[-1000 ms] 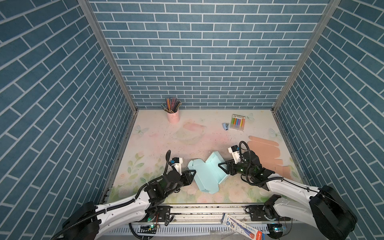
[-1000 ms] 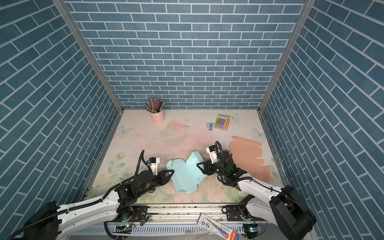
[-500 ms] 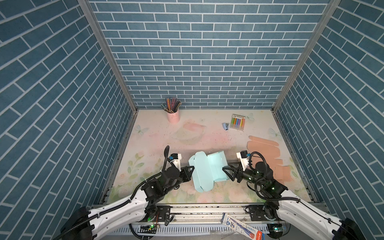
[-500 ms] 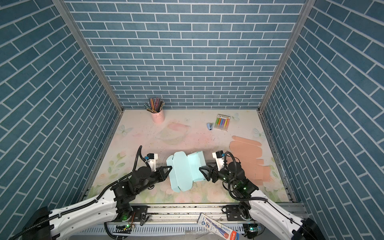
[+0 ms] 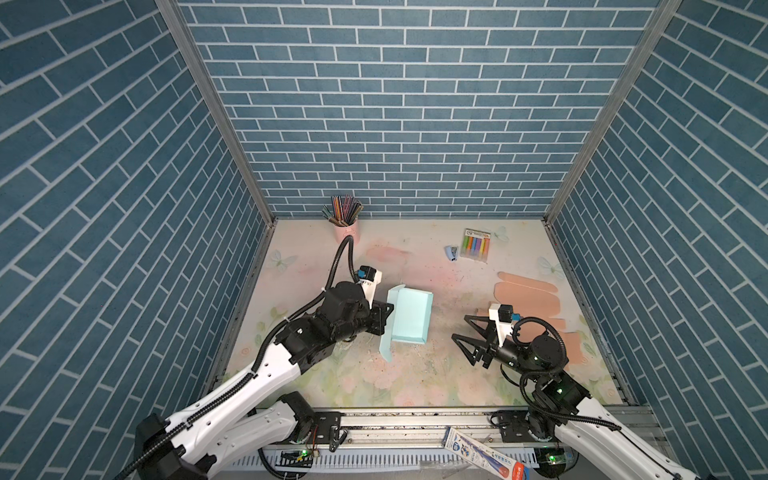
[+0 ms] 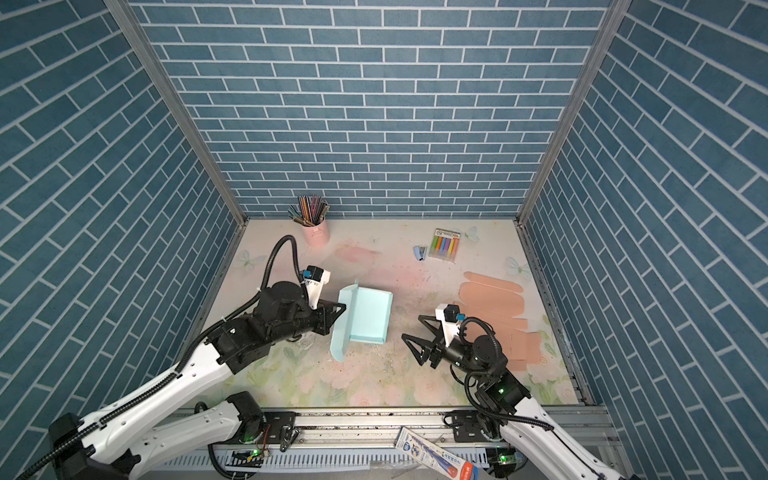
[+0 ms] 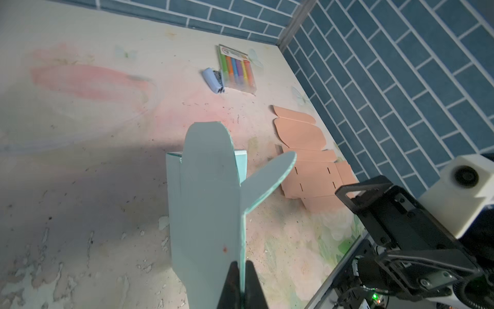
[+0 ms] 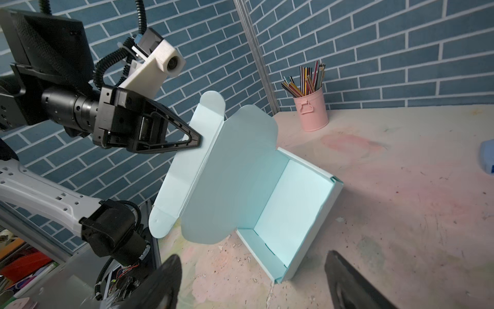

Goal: Fold the paper box

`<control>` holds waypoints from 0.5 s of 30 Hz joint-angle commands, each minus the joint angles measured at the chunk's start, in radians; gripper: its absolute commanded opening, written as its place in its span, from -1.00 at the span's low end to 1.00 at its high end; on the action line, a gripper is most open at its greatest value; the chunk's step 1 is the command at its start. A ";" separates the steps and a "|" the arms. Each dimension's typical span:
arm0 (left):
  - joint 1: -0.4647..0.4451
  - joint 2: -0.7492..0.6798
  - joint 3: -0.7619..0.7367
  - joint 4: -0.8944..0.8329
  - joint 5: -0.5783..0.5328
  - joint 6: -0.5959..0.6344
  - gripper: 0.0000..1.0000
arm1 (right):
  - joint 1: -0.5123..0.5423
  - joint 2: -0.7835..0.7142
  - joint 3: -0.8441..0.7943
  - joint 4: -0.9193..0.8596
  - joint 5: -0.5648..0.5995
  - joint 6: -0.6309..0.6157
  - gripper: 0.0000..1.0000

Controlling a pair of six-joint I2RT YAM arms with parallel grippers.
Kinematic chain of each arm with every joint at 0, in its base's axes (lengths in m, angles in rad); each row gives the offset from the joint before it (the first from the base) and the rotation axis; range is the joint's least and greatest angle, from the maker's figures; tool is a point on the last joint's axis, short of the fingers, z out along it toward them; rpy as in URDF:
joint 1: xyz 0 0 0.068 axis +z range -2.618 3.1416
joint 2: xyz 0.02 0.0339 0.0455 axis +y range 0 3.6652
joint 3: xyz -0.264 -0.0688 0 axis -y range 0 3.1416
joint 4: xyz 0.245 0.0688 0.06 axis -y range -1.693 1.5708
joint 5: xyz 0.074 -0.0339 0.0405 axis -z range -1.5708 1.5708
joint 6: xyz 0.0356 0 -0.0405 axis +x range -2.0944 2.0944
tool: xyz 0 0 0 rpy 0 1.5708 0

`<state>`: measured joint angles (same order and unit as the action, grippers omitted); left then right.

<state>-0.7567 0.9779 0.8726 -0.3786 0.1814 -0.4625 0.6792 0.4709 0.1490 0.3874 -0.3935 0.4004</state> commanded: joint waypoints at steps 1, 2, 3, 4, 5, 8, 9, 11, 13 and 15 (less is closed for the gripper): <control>0.006 0.075 0.117 -0.218 0.101 0.239 -0.91 | 0.004 0.090 0.085 0.130 -0.005 -0.159 0.69; 0.003 0.099 0.155 -0.260 0.110 0.274 -0.91 | 0.003 0.131 0.102 0.169 -0.023 -0.206 0.71; 0.003 0.118 0.181 -0.293 0.116 0.301 -0.90 | 0.003 0.159 0.111 0.192 -0.039 -0.237 0.71; 0.002 0.136 0.213 -0.329 0.128 0.333 -0.91 | 0.001 0.198 0.130 0.212 -0.061 -0.287 0.72; 0.003 0.152 0.240 -0.363 0.134 0.361 -0.90 | 0.002 0.232 0.150 0.222 -0.077 -0.340 0.73; 0.002 0.185 0.307 -0.448 0.136 0.421 -0.91 | -0.007 0.312 0.199 0.243 -0.117 -0.463 0.73; 0.003 0.194 0.326 -0.467 0.138 0.437 -0.90 | -0.010 0.332 0.208 0.253 -0.135 -0.494 0.73; 0.002 0.212 0.370 -0.504 0.149 0.469 -0.91 | -0.012 0.386 0.245 0.231 -0.169 -0.590 0.72; 0.003 0.225 0.404 -0.527 0.169 0.501 -0.91 | -0.026 0.434 0.286 0.191 -0.189 -0.641 0.72; -0.013 0.230 0.425 -0.530 0.170 0.518 -0.92 | -0.060 0.477 0.316 0.178 -0.265 -0.659 0.73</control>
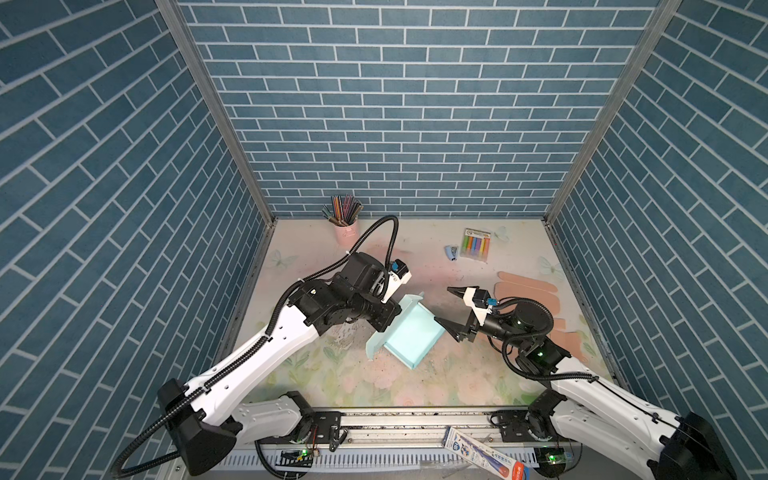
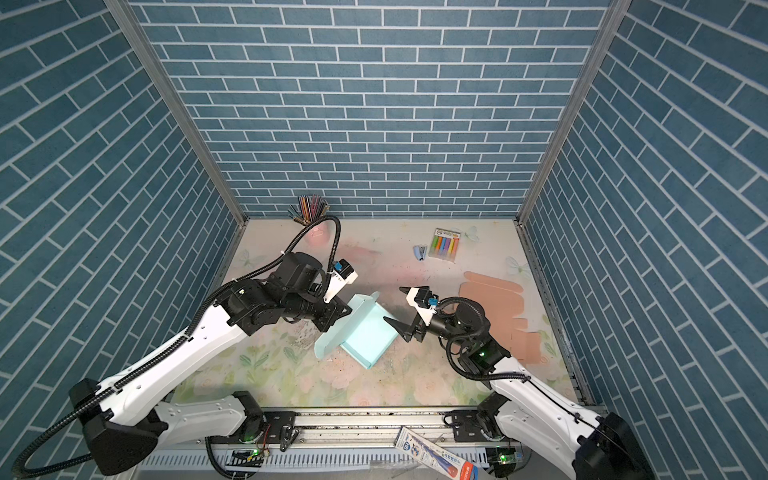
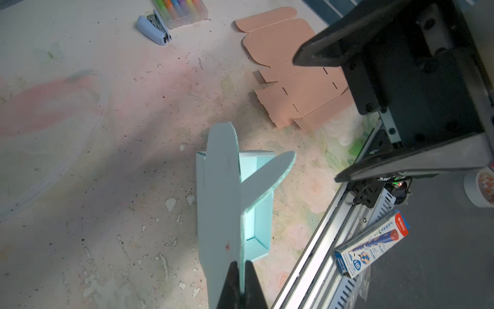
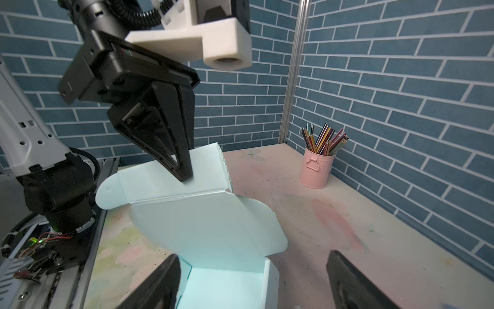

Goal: Fold the paper box

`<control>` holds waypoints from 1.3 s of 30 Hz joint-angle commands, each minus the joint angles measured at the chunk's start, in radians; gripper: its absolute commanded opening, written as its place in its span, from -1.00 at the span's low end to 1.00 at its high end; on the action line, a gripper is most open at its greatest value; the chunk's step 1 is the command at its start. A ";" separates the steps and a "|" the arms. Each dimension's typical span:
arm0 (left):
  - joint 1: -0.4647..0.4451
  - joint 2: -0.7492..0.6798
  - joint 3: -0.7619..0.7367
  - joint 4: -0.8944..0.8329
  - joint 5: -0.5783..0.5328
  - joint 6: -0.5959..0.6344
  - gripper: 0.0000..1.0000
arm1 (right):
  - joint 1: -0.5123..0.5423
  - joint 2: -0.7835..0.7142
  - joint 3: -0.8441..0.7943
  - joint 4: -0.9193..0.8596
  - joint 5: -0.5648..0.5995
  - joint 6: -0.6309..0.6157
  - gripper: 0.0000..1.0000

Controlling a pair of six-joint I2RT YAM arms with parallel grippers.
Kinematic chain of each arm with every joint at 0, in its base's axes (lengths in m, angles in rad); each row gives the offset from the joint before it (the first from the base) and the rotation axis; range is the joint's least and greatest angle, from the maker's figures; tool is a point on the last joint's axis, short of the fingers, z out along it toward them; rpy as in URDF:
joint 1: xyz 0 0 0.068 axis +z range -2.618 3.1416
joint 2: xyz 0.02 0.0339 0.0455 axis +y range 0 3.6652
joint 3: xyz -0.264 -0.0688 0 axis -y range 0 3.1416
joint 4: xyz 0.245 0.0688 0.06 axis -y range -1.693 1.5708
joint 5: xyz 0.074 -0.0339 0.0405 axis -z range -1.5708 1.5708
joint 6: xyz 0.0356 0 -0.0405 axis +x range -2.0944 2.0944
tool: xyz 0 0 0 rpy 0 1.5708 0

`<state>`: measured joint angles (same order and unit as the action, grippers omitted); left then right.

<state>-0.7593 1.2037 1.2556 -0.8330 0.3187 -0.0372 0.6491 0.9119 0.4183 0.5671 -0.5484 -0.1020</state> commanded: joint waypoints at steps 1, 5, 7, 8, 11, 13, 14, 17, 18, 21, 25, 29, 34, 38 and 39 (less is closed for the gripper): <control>-0.030 0.010 0.054 -0.082 0.029 0.102 -0.92 | -0.043 0.059 0.062 -0.010 -0.155 -0.164 0.73; -0.088 0.041 0.086 -0.100 0.001 0.117 -0.92 | -0.058 0.147 0.143 -0.102 -0.243 -0.216 0.68; -0.095 0.052 0.094 -0.103 -0.008 0.121 -0.92 | -0.059 0.178 0.169 -0.140 -0.289 -0.234 0.59; -0.094 0.056 0.097 -0.103 -0.012 0.122 -0.95 | -0.061 0.190 0.178 -0.159 -0.308 -0.243 0.54; -0.097 0.062 0.104 -0.103 -0.022 0.132 -0.98 | -0.059 0.206 0.177 -0.185 -0.327 -0.263 0.46; -0.102 0.065 0.106 -0.104 -0.034 0.135 -0.98 | -0.060 0.208 0.178 -0.196 -0.334 -0.270 0.40; -0.107 0.068 0.105 -0.104 -0.043 0.137 -0.98 | -0.060 0.210 0.180 -0.199 -0.343 -0.269 0.35; -0.115 0.069 0.107 -0.107 -0.053 0.137 -0.98 | -0.060 0.214 0.184 -0.206 -0.360 -0.271 0.25; -0.120 0.068 0.106 -0.108 -0.057 0.137 -0.99 | -0.059 0.218 0.186 -0.211 -0.363 -0.273 0.23; -0.142 0.065 0.100 -0.106 -0.068 0.142 -0.99 | -0.059 0.230 0.201 -0.230 -0.370 -0.283 0.18; -0.156 0.069 0.101 -0.111 -0.087 0.142 -1.00 | -0.059 0.237 0.217 -0.266 -0.367 -0.302 0.01; -0.159 0.073 0.103 -0.113 -0.115 0.139 -1.00 | -0.059 0.226 0.211 -0.270 -0.375 -0.306 -0.19; -0.159 0.072 0.101 -0.115 -0.126 0.140 -1.00 | -0.059 0.219 0.211 -0.288 -0.370 -0.317 -0.36; -0.158 0.069 0.101 -0.116 -0.130 0.138 -1.00 | -0.059 0.220 0.214 -0.294 -0.387 -0.318 -0.42; -0.160 0.068 0.101 -0.116 -0.135 0.139 -1.00 | -0.057 0.218 0.214 -0.295 -0.387 -0.319 -0.44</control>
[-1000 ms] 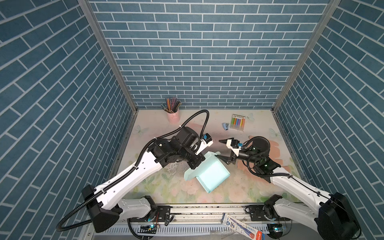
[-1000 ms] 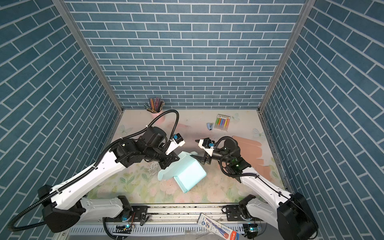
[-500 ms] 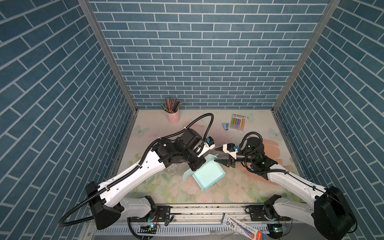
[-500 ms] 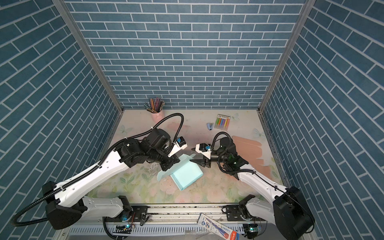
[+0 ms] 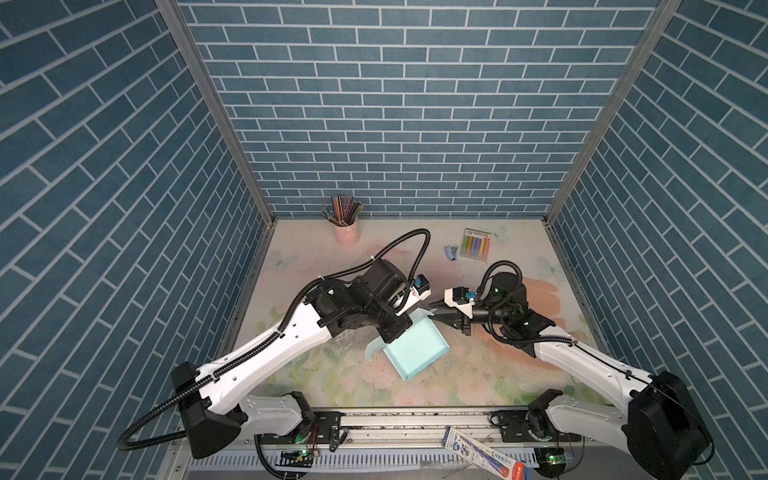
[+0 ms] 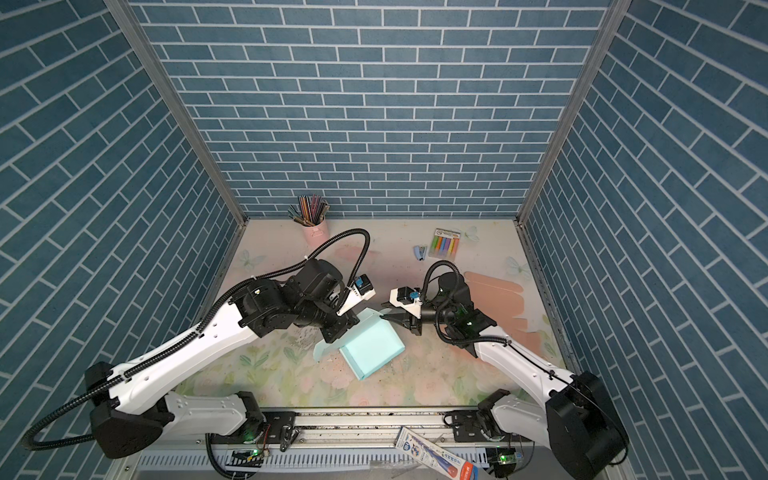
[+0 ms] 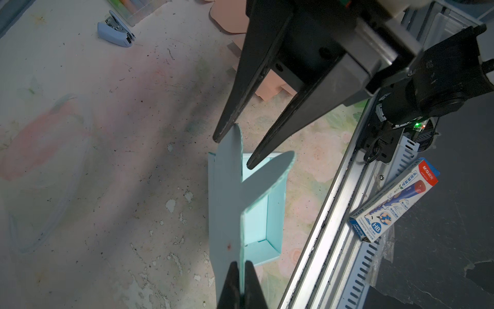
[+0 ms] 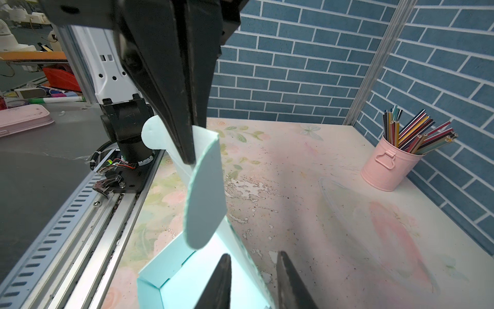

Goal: Fold the paper box

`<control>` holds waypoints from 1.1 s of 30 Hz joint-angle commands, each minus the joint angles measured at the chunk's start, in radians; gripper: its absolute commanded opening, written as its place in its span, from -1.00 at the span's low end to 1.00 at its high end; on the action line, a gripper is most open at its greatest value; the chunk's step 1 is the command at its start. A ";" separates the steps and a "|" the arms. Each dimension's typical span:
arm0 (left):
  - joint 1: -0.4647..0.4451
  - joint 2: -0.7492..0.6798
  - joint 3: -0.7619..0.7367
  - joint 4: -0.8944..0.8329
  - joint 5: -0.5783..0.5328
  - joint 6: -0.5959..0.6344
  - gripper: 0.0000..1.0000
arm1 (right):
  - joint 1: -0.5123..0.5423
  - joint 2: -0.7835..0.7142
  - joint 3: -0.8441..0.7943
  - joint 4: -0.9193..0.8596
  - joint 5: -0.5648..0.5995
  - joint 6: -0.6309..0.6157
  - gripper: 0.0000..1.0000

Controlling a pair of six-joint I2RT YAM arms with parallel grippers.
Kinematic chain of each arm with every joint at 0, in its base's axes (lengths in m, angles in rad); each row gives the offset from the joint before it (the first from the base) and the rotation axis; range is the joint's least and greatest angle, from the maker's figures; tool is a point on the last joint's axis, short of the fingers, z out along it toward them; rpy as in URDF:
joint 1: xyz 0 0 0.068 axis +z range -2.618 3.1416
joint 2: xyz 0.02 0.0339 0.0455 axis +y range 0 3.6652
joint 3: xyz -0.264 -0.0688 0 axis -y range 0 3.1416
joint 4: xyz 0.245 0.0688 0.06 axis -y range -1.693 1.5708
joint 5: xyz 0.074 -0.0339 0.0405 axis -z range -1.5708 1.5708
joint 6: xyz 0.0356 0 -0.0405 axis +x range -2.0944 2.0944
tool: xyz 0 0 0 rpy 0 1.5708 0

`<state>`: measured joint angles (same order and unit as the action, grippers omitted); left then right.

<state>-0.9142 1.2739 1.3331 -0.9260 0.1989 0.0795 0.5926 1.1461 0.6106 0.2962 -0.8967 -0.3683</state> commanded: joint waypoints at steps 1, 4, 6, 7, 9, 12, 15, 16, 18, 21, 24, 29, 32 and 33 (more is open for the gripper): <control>-0.003 -0.004 0.022 -0.022 -0.018 0.022 -1.00 | -0.001 -0.020 0.021 -0.026 -0.036 -0.053 -0.46; -0.004 -0.006 0.020 -0.023 -0.029 0.022 -1.00 | -0.001 -0.021 0.021 -0.025 -0.039 -0.051 -0.46; -0.004 -0.005 0.019 -0.022 -0.038 0.020 -1.00 | -0.001 -0.019 0.020 -0.024 -0.046 -0.049 -0.46; -0.003 -0.006 0.015 -0.019 -0.040 0.019 -1.00 | 0.001 -0.020 0.021 -0.024 -0.048 -0.046 -0.46; -0.004 -0.007 0.010 -0.018 -0.040 0.020 -1.00 | 0.004 -0.017 0.023 -0.031 -0.043 -0.049 -0.48; -0.003 -0.002 0.012 -0.018 -0.050 0.019 -1.00 | 0.012 -0.015 0.023 -0.034 -0.032 -0.051 -0.58; -0.004 0.012 0.014 -0.018 -0.053 0.017 -1.00 | 0.012 -0.015 0.023 -0.035 -0.028 -0.052 -0.63; -0.004 0.013 0.015 -0.019 -0.052 0.017 -1.00 | 0.011 -0.015 0.023 -0.035 -0.024 -0.052 -0.64; -0.004 0.016 0.018 -0.019 -0.055 0.019 -1.00 | 0.011 -0.010 0.025 -0.039 -0.012 -0.052 -0.65; -0.004 0.021 0.023 -0.018 -0.053 0.021 -1.00 | 0.015 0.000 0.030 -0.049 0.001 -0.058 -0.64; -0.004 0.023 0.020 -0.014 -0.042 0.022 -1.00 | 0.020 0.007 0.034 -0.053 0.013 -0.063 -0.64; -0.004 0.022 0.017 -0.012 -0.043 0.023 -1.00 | 0.023 0.018 0.043 -0.074 0.031 -0.074 -0.72; -0.005 0.022 0.011 -0.011 -0.051 0.022 -1.00 | 0.022 0.018 0.041 -0.074 0.036 -0.075 -0.75; -0.005 0.022 0.013 -0.010 -0.053 0.022 -1.00 | 0.022 0.017 0.042 -0.074 0.041 -0.076 -0.77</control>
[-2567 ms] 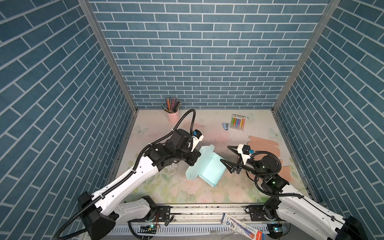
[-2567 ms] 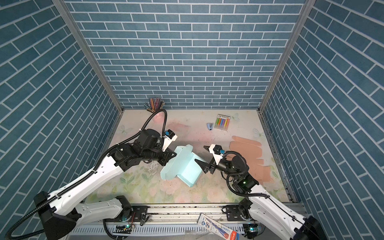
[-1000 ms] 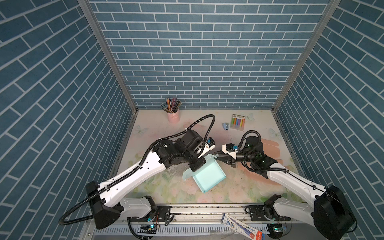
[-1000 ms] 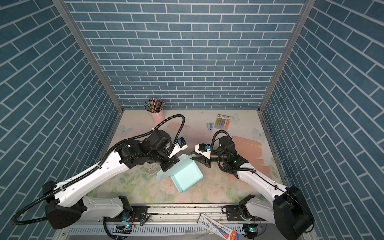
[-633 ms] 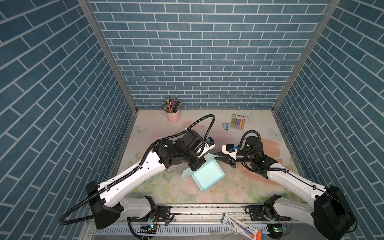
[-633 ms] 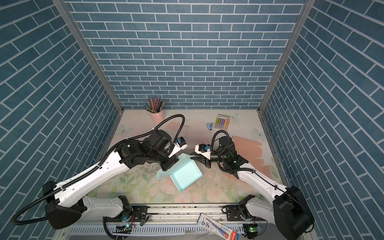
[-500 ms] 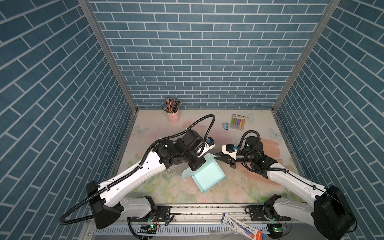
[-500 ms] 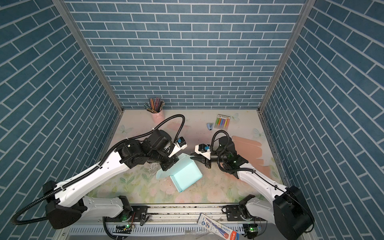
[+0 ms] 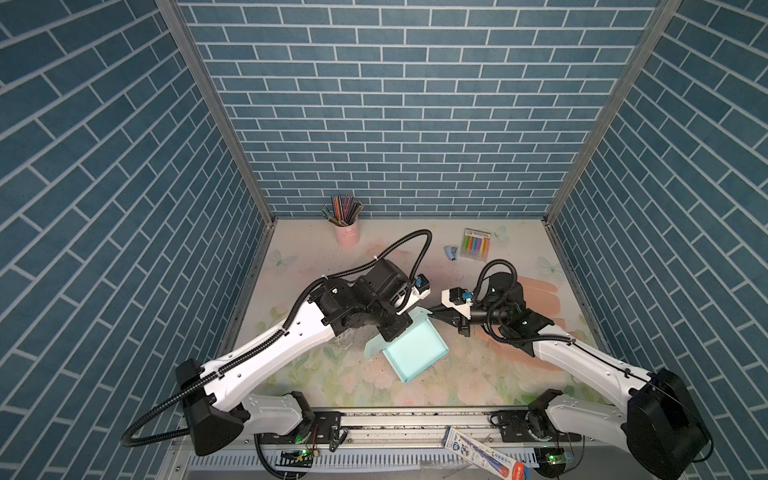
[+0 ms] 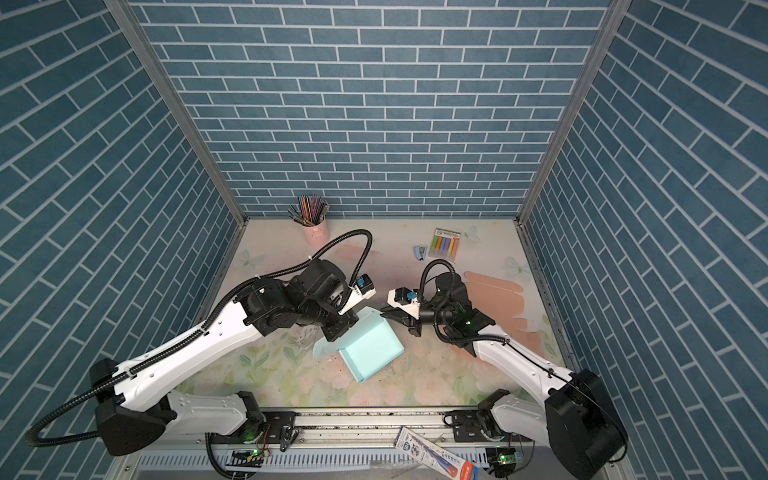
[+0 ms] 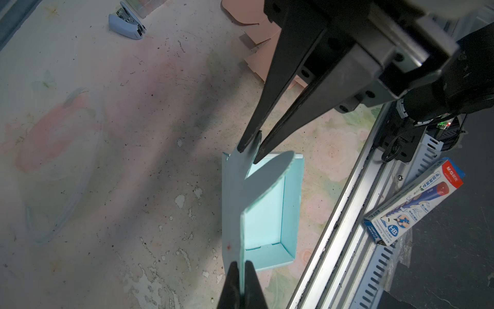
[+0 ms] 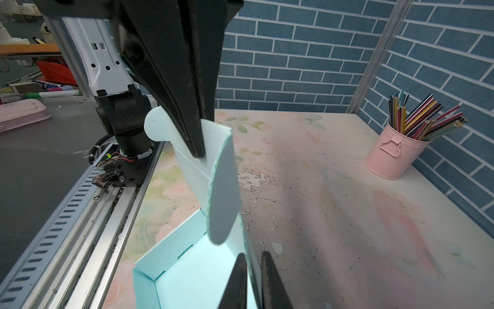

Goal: Fold the paper box

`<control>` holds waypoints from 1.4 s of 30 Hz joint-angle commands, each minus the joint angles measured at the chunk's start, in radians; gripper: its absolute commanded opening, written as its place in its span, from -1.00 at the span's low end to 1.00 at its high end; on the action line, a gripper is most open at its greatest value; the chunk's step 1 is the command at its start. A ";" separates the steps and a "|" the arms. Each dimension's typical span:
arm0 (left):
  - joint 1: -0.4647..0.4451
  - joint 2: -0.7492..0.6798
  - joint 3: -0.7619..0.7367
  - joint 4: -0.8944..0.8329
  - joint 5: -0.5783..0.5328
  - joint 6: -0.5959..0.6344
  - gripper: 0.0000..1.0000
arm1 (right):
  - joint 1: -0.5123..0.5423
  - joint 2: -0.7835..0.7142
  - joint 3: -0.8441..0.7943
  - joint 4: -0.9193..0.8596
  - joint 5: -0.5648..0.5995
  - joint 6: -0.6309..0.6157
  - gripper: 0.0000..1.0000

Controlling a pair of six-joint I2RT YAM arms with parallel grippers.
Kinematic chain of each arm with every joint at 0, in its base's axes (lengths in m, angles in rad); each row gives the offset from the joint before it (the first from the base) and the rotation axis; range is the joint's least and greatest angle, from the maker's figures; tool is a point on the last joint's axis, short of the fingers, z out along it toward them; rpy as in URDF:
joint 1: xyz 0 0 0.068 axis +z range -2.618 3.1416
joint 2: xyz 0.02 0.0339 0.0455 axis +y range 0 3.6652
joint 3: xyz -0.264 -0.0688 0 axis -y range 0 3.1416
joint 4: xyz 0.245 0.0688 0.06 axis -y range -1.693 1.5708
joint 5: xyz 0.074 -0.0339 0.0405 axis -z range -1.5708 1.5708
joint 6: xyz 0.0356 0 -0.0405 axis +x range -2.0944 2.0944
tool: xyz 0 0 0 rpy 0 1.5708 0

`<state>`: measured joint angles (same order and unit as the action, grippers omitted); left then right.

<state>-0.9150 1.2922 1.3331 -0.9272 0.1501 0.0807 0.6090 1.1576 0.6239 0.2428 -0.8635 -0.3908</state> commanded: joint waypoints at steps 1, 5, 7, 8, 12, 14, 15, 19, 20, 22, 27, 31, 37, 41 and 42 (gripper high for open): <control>-0.005 0.001 0.010 -0.009 -0.008 0.019 -1.00 | 0.005 0.008 0.029 -0.021 0.012 -0.053 -0.79; -0.005 -0.003 -0.004 0.004 -0.012 0.018 -0.99 | 0.006 0.011 0.031 -0.029 0.030 -0.057 -0.90; 0.003 -0.010 -0.028 0.035 -0.020 0.002 -0.77 | 0.006 0.010 0.027 -0.027 0.053 -0.057 -0.97; 0.019 -0.014 -0.043 0.056 -0.013 -0.010 -0.65 | 0.005 0.009 0.023 -0.024 0.061 -0.057 -0.98; 0.180 -0.060 -0.133 0.155 0.091 -0.074 -0.11 | -0.015 0.008 -0.014 0.036 0.088 -0.037 -1.00; 0.247 -0.127 -0.201 0.240 0.154 -0.106 0.12 | -0.036 0.006 -0.020 0.052 0.071 -0.022 -1.00; 0.275 -0.169 -0.240 0.289 0.189 -0.121 0.19 | -0.045 0.005 -0.022 0.057 0.062 -0.016 -1.00; 0.323 -0.314 -0.453 0.561 0.292 -0.239 0.35 | -0.075 0.005 -0.044 0.102 0.052 0.011 -1.00; 0.330 -0.332 -0.499 0.614 0.301 -0.265 0.37 | -0.079 0.010 -0.043 0.103 0.051 0.014 -1.00; 0.344 -0.380 -0.605 0.750 0.325 -0.326 0.39 | -0.087 0.027 -0.034 0.095 0.054 0.018 -1.00; 0.376 -0.418 -0.756 0.959 0.358 -0.408 0.46 | -0.104 0.057 -0.023 0.089 0.055 0.031 -1.00; 0.392 -0.430 -0.841 1.072 0.353 -0.462 0.52 | -0.124 0.078 -0.013 0.081 0.075 0.047 -1.00; 0.392 -0.426 -0.910 1.123 0.318 -0.479 0.58 | -0.139 0.088 -0.010 0.087 0.069 0.062 -1.00; 0.389 -0.412 -0.964 1.217 0.263 -0.475 0.60 | -0.144 0.094 -0.003 0.074 0.092 0.067 -1.00; 0.390 -0.409 -0.981 1.254 0.256 -0.476 0.60 | -0.146 0.097 0.000 0.070 0.096 0.067 -1.00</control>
<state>-0.5297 0.8753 0.3862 0.2035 0.4473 -0.3859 0.4713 1.2419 0.5922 0.3077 -0.7799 -0.3367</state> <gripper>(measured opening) 0.800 0.046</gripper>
